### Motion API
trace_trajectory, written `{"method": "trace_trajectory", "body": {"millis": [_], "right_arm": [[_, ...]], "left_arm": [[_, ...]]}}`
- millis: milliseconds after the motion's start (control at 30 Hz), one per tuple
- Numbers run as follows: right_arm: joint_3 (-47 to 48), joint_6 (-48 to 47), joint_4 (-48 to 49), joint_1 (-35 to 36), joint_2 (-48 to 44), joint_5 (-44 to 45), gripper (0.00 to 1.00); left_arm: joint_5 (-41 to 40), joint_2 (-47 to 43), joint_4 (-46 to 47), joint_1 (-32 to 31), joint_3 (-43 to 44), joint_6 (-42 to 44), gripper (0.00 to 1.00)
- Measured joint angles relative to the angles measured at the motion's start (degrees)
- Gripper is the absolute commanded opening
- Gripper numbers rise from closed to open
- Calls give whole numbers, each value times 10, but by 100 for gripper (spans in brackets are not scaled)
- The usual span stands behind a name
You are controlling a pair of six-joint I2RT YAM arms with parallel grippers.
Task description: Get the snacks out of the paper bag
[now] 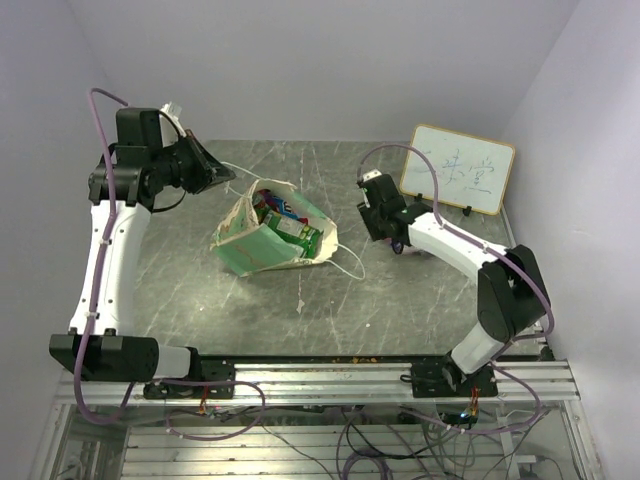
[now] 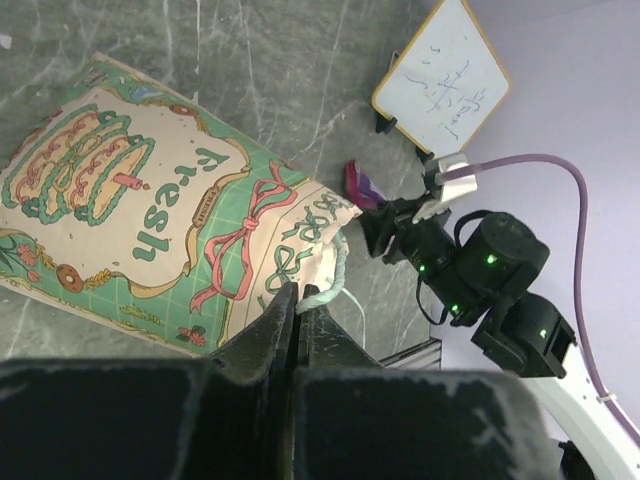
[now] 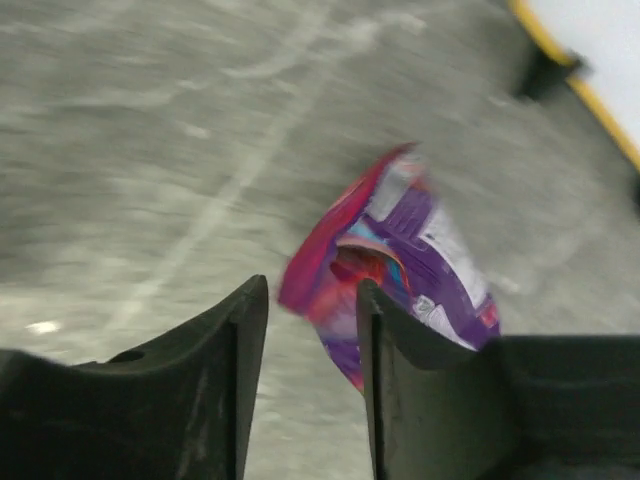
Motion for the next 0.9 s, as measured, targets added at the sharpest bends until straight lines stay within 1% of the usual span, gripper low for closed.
{"method": "trace_trajectory", "body": {"millis": [67,100,233,367,533,767,833,900], "right_arm": [[12,45,15,1,7,-84,58],[12,70,19,2,3,-126,60],[8,142,27,0,-24,-242,63],[8,158,22,-1,-55,-299,63],[-5,145,13,-1,-105,-363,63],[-53,107,35,6,-174,-458,61],[-70,106,50,19,-178,-475,60],[-86,109,57,42,-178,-481,57]], "left_arm": [[5,-7,3,0,-13,-2,7],[9,-14,7,0,-25,-4,7],[26,-25,6,0,-42,-3,7],[35,-34,14,1,-54,5,7],[64,-69,45,-11,-116,6,7],[51,-77,69,-120,-154,2,7],[42,-79,72,-144,-158,-4,7],[29,-83,72,-160,-159,-9,7]]}}
